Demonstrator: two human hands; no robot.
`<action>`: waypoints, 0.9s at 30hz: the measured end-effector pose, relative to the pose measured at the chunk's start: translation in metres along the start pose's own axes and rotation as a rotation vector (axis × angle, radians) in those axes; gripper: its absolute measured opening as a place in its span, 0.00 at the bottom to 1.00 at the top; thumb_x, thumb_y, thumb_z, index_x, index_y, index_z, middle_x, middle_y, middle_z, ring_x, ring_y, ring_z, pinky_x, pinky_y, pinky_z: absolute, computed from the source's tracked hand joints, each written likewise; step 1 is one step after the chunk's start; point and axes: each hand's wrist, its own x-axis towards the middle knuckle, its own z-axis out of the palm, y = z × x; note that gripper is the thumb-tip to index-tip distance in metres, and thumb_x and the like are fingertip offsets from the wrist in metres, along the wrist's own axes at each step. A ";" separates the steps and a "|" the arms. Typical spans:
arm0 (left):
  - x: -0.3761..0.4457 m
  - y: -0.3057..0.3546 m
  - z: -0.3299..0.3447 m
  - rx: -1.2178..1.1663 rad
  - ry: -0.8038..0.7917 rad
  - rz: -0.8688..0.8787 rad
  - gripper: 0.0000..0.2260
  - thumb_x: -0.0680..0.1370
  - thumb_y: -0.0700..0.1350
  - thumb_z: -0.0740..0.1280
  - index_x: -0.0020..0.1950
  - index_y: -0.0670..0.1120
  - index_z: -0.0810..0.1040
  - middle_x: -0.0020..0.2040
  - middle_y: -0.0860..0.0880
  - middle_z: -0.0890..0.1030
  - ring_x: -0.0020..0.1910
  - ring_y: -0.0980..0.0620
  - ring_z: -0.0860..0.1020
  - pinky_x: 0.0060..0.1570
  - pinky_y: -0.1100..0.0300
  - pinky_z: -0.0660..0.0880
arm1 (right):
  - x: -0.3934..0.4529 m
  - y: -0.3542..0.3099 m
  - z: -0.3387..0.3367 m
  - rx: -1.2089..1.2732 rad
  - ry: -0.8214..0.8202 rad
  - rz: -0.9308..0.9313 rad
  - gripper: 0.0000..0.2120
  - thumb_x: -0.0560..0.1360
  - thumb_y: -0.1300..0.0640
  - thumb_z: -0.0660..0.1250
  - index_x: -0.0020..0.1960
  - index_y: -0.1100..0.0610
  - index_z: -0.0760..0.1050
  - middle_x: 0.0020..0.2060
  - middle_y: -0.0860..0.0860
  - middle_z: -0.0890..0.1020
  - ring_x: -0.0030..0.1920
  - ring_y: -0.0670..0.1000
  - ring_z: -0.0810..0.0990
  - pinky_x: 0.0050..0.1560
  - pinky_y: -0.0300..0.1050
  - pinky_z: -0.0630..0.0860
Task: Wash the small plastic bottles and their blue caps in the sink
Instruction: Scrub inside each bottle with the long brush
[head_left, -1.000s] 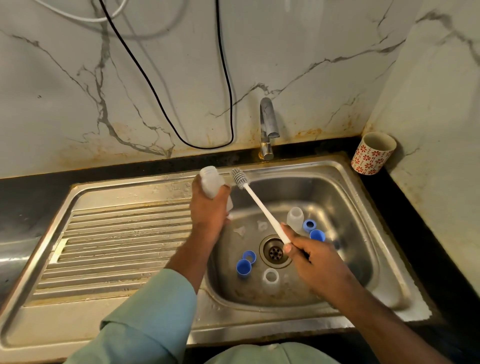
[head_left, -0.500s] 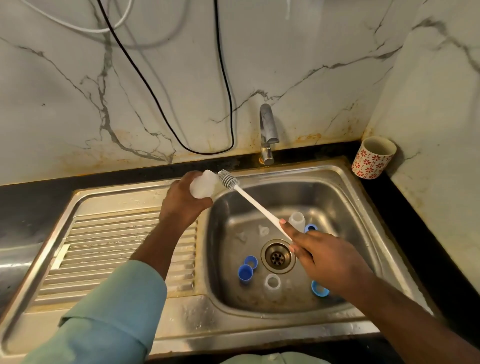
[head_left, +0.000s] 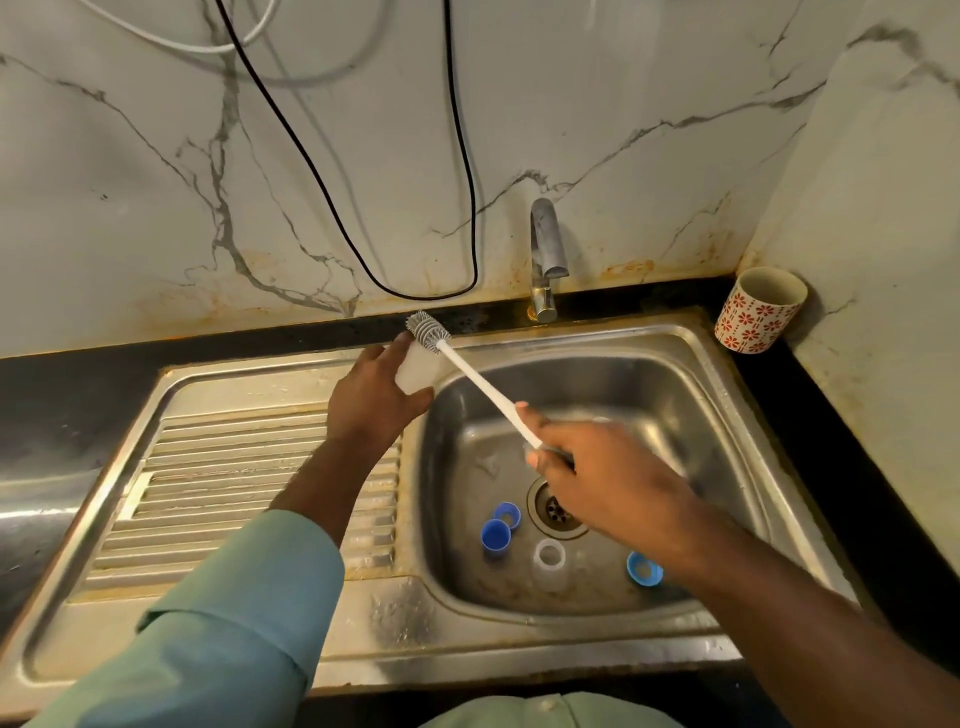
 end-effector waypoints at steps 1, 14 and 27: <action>-0.001 0.001 0.003 0.026 -0.002 0.024 0.35 0.74 0.52 0.73 0.78 0.52 0.64 0.68 0.45 0.74 0.61 0.41 0.76 0.56 0.49 0.74 | 0.004 -0.001 -0.005 0.019 0.008 0.000 0.21 0.82 0.48 0.59 0.74 0.40 0.64 0.36 0.45 0.78 0.30 0.43 0.73 0.29 0.37 0.67; -0.003 0.007 0.006 0.147 0.032 0.061 0.33 0.74 0.52 0.73 0.77 0.55 0.65 0.66 0.44 0.73 0.60 0.40 0.75 0.55 0.48 0.74 | -0.023 0.008 -0.021 0.054 -0.002 0.055 0.19 0.81 0.50 0.61 0.71 0.40 0.68 0.25 0.46 0.73 0.22 0.39 0.70 0.24 0.34 0.66; -0.007 0.008 0.023 0.260 -0.020 0.241 0.30 0.75 0.53 0.72 0.76 0.55 0.67 0.64 0.43 0.74 0.59 0.38 0.74 0.58 0.48 0.72 | -0.002 -0.009 -0.011 -0.098 -0.109 0.117 0.21 0.83 0.50 0.53 0.76 0.45 0.59 0.38 0.46 0.74 0.34 0.46 0.74 0.30 0.45 0.70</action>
